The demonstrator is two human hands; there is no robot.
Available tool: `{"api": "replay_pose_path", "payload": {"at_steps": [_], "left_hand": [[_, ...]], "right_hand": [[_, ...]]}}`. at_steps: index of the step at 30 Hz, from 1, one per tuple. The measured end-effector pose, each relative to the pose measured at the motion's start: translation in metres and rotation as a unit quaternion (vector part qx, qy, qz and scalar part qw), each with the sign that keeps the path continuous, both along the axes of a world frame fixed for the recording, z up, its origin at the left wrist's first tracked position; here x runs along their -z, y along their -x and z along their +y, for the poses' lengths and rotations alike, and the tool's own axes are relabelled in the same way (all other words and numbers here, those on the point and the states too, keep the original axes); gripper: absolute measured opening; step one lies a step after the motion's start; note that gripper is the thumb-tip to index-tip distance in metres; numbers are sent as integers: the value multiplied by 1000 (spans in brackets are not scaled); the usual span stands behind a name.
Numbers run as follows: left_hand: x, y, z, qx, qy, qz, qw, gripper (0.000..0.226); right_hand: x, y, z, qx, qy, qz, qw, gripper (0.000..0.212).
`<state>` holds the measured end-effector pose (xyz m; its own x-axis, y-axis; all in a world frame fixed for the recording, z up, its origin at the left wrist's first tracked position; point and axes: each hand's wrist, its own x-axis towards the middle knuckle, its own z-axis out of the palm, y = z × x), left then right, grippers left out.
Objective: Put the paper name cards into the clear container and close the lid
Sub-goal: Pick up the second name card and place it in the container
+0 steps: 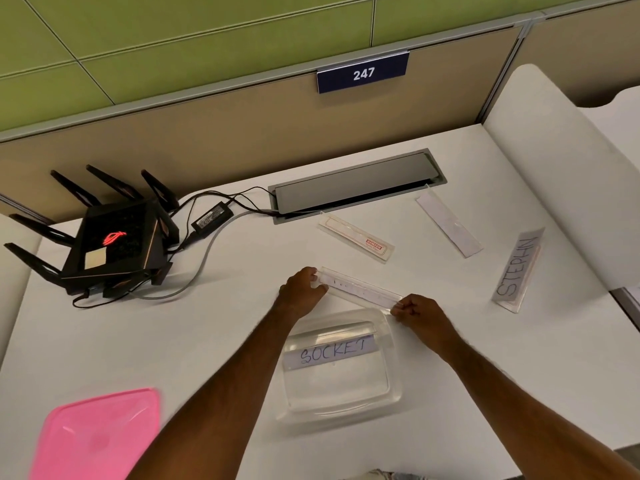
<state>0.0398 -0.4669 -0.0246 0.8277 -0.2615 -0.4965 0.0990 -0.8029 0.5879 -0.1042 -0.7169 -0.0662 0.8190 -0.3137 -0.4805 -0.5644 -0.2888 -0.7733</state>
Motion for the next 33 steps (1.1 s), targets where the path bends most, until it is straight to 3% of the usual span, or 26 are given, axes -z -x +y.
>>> {"api": "replay_pose_path", "payload": {"at_steps": [7, 13, 20, 33], "left_hand": [[-4, 4, 1, -10, 27, -32, 999, 59], [-18, 8, 8, -17, 75, -57, 995, 82], [-37, 14, 30, -8, 103, -156, 982, 87], [-71, 31, 62, 3, 49, -331, 942, 81]], "right_hand": [[-15, -4, -2, 24, -16, -48, 998, 11], [-39, -15, -3, 37, -70, -79, 994, 9], [-85, -22, 11, 12, -97, -119, 988, 10], [-131, -17, 36, 34, -339, -65, 938, 16]]}}
